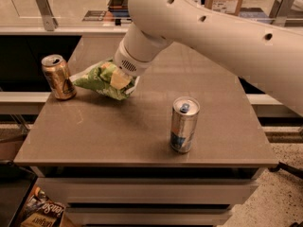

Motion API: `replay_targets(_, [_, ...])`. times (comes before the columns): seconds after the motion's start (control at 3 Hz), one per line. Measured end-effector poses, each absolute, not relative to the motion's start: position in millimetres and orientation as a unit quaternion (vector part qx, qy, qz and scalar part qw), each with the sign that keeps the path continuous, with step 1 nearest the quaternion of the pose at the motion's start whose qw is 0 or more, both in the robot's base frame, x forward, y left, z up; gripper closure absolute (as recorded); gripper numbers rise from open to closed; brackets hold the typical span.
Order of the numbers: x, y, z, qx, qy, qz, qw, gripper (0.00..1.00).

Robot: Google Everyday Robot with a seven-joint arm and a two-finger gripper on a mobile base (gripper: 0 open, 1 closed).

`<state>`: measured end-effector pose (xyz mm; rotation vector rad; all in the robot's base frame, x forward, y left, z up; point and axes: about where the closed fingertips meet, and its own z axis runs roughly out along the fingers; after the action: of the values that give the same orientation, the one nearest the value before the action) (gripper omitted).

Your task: Move green jalapeno chip bag near orange can

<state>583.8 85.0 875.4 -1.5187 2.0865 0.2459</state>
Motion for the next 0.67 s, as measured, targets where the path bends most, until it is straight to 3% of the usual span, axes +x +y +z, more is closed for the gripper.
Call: replay_targets(0.67, [582.2,87.0,875.5,-0.566,0.773,0.091,0.271,0.36])
